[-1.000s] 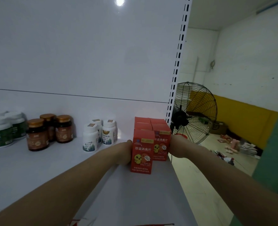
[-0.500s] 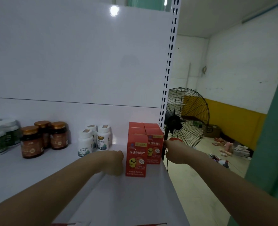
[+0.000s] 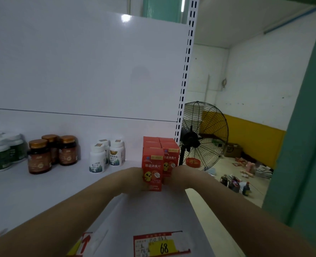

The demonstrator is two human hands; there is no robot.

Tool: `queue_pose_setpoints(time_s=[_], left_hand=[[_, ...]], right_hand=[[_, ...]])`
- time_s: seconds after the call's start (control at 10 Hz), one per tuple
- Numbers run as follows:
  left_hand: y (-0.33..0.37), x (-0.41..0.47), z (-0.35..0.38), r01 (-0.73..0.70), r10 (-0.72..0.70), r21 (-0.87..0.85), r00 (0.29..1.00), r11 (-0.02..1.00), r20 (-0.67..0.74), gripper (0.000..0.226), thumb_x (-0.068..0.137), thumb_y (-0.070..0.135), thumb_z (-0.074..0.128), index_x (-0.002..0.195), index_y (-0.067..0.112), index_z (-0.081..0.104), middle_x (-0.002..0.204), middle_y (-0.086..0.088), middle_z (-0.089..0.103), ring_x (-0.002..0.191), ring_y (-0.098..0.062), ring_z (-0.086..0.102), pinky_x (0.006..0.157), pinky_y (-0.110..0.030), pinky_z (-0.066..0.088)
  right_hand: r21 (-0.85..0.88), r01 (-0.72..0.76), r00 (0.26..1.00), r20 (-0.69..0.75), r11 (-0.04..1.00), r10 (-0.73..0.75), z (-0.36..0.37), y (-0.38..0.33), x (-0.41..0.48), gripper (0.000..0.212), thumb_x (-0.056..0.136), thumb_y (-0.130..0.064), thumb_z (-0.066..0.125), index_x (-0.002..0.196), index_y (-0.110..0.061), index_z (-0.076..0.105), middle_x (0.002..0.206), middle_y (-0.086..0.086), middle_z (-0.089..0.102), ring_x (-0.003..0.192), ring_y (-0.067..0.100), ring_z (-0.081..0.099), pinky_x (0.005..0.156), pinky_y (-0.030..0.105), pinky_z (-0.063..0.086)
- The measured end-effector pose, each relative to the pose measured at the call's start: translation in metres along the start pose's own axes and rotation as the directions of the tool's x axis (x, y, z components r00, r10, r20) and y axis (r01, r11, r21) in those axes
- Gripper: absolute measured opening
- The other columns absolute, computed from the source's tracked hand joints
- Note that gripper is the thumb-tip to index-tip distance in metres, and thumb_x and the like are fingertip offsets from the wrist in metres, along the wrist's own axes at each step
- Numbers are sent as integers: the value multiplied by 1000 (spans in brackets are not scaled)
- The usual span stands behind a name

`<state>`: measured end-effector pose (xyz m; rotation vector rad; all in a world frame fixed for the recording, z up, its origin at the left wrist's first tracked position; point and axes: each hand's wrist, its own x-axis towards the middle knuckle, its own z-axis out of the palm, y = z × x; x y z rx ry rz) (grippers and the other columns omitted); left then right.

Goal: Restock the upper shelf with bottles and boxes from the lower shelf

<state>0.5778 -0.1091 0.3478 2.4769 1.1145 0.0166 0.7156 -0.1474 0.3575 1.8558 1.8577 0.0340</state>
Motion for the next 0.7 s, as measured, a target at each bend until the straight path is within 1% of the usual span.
queue_pose_setpoints(time_s=[0.1, 0.2, 0.3, 0.4, 0.5, 0.6, 0.7], left_hand=[[-2, 2, 5, 18, -17, 17, 999, 1000, -42, 37, 99, 29, 40, 130, 11, 50, 137, -8, 52, 125, -20, 49, 103, -25, 36], [-6, 8, 12, 26, -28, -22, 995, 999, -91, 36, 99, 30, 41, 127, 10, 52, 133, -9, 54, 121, -21, 52, 101, -25, 38], [-8, 9, 14, 46, -52, -61, 993, 997, -104, 37, 98, 32, 43, 127, 11, 52, 132, -9, 55, 121, -21, 52, 100, -25, 39], [-7, 10, 14, 58, -66, -75, 991, 995, -114, 36, 97, 32, 44, 126, 11, 52, 132, -9, 56, 120, -21, 53, 99, -26, 39], [-5, 9, 16, 65, -70, -57, 993, 996, -95, 35, 98, 31, 42, 125, 11, 53, 131, -9, 56, 119, -22, 53, 98, -26, 39], [-5, 4, 13, 127, -128, -23, 985, 992, -113, 38, 97, 29, 44, 129, 7, 49, 134, -10, 53, 122, -23, 51, 98, -27, 39], [-11, -10, 4, 231, -223, 34, 961, 972, -166, 41, 96, 28, 48, 129, 4, 49, 131, -11, 55, 119, -23, 54, 96, -27, 42]], right_hand=[[-59, -41, 999, 9, 997, 41, 4, -1, 10, 43, 103, -18, 32, 144, -8, 36, 145, 13, 41, 133, 30, 41, 103, 36, 39], [-40, -74, 997, -7, 996, 73, 8, 2, 16, 43, 102, -20, 35, 144, -11, 36, 144, 13, 41, 132, 30, 41, 102, 36, 40], [17, -99, 995, -16, 995, 99, 11, 2, 23, 43, 101, -18, 37, 143, -9, 39, 142, 12, 44, 129, 30, 45, 99, 35, 43], [60, -105, 991, -79, 993, 110, 17, 2, 25, 41, 100, -20, 36, 139, -9, 43, 138, 12, 48, 124, 31, 50, 95, 35, 46], [86, -91, 989, -105, 992, 100, 21, 3, 25, 39, 101, -22, 34, 137, -10, 45, 136, 11, 50, 123, 30, 51, 94, 34, 45], [174, -117, 978, -149, 978, 144, 29, 5, 25, 39, 99, -33, 37, 129, -14, 54, 127, 10, 58, 115, 25, 56, 84, 28, 44], [164, -171, 971, -140, 971, 195, 28, 8, 15, 40, 97, -33, 39, 123, -9, 57, 121, 11, 60, 111, 24, 58, 86, 30, 48]])
